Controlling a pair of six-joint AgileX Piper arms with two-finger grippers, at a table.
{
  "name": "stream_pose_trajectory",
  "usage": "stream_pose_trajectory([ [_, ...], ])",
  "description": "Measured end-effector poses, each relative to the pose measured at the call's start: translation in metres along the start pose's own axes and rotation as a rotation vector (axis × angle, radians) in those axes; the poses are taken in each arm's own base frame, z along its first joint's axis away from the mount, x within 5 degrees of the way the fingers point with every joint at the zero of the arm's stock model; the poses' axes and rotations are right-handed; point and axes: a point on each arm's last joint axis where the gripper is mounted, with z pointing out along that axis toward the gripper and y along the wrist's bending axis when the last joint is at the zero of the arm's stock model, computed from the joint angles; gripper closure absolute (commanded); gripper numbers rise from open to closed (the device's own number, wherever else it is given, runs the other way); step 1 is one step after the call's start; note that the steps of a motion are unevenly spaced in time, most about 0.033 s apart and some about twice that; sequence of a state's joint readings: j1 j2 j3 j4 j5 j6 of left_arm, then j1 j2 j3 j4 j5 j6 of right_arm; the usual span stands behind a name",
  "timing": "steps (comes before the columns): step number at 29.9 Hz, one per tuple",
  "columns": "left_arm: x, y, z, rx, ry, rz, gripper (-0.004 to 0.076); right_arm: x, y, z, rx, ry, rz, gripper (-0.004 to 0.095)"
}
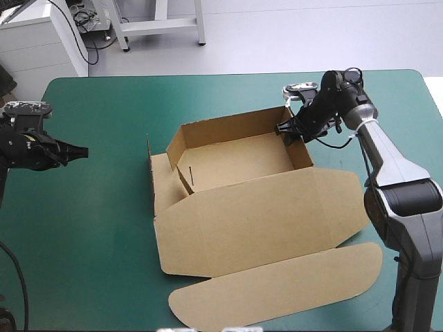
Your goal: Fold the box
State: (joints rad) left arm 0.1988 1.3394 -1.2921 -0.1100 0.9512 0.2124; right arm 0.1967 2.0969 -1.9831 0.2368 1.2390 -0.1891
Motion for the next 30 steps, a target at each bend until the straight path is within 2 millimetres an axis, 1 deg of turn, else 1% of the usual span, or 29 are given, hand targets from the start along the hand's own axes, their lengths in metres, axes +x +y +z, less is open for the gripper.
stream_pose_trajectory([
  [2, 0.0, 0.0, 0.0, 0.0, 0.001, 0.0, 0.0715, 0.0, -0.002, 0.009, -0.002, 0.018, 0.004, 0.0466],
  [4, 0.0, 0.0, 0.001, 0.0, 0.002, 0.0, 0.0715, 0.0, -0.003, 0.014, -0.004, 0.029, 0.007, 0.0556],
  [6, 0.0, 0.0, 0.002, 0.001, 0.004, 0.0, 0.0715, 0.0, -0.004, 0.018, -0.006, 0.035, 0.009, 0.0692],
  [8, 0.0, 0.0, 0.002, 0.0, 0.0, 0.0, 0.0715, 0.0, -0.005, 0.021, -0.006, 0.041, 0.01, 0.0892],
  [9, -0.001, 0.0, 0.002, -0.001, -0.005, 0.0, 0.0715, 0.0, -0.005, 0.023, -0.011, 0.042, 0.017, 0.0925],
  [14, -0.002, 0.001, 0.002, -0.004, -0.018, 0.0, 0.0715, 0.0, -0.006, 0.023, 0.005, 0.042, 0.03, 0.0918],
  [18, -0.002, 0.001, 0.002, -0.004, -0.019, 0.0, 0.0715, -0.004, -0.006, 0.019, 0.007, 0.022, 0.048, 0.0919],
  [20, -0.002, 0.001, 0.002, -0.005, -0.019, -0.001, 0.0715, -0.008, -0.005, 0.011, 0.012, -0.006, 0.05, 0.0925],
  [23, -0.002, 0.001, 0.002, -0.005, -0.019, -0.001, 0.0715, -0.016, 0.0, -0.012, 0.02, -0.076, 0.035, 0.0927],
  [26, -0.004, 0.001, 0.002, -0.009, -0.035, -0.002, 0.0715, -0.02, 0.002, -0.044, 0.026, -0.16, 0.027, 0.0928],
  [29, -0.006, 0.003, 0.004, -0.015, -0.057, -0.008, 0.0715, -0.017, -0.002, -0.079, 0.037, -0.234, 0.04, 0.0928],
  [30, -0.007, 0.003, 0.006, -0.016, -0.065, -0.019, 0.0715, -0.014, -0.008, -0.094, 0.043, -0.264, 0.054, 0.0928],
])
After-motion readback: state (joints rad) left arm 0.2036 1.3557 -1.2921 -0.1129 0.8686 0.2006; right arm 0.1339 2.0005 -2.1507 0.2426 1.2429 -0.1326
